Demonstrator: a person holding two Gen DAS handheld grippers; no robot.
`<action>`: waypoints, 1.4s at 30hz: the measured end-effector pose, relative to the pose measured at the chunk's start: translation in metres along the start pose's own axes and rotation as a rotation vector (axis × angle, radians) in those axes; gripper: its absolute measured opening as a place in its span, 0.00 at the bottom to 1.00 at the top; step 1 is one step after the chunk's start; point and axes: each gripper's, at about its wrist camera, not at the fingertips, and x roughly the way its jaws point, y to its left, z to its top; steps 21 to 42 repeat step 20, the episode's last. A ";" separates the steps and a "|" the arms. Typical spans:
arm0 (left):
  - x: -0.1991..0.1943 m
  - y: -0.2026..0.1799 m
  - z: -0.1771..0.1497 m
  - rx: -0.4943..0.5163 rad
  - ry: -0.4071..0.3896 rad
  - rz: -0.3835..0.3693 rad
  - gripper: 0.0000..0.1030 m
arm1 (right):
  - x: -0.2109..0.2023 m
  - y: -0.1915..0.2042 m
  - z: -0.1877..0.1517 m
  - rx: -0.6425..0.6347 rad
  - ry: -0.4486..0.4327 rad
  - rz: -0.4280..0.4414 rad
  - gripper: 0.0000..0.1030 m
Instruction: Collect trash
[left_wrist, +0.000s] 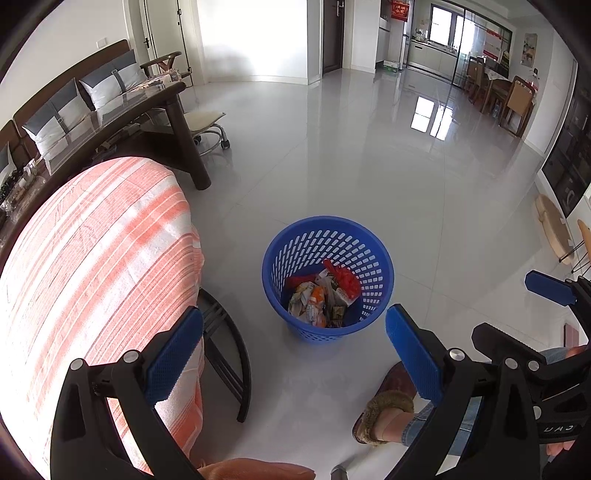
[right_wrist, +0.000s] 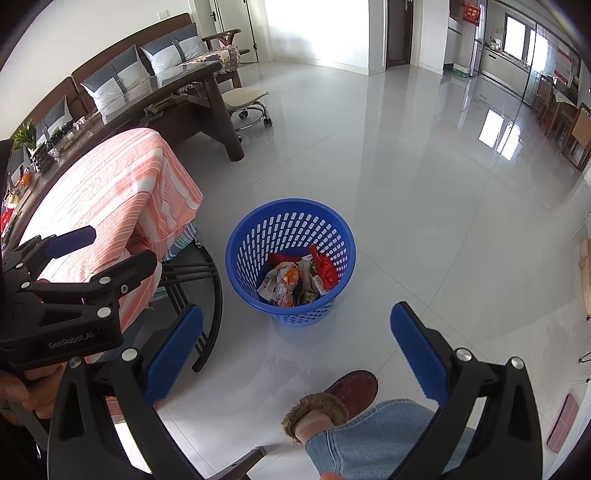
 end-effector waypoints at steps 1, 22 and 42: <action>0.000 0.000 0.000 0.001 0.000 0.000 0.95 | 0.001 0.000 -0.001 0.001 0.001 -0.001 0.96; -0.015 0.016 0.003 -0.041 0.001 -0.062 0.95 | -0.001 0.008 0.001 -0.017 0.013 -0.052 0.96; -0.015 0.016 0.003 -0.041 0.001 -0.062 0.95 | -0.001 0.008 0.001 -0.017 0.013 -0.052 0.96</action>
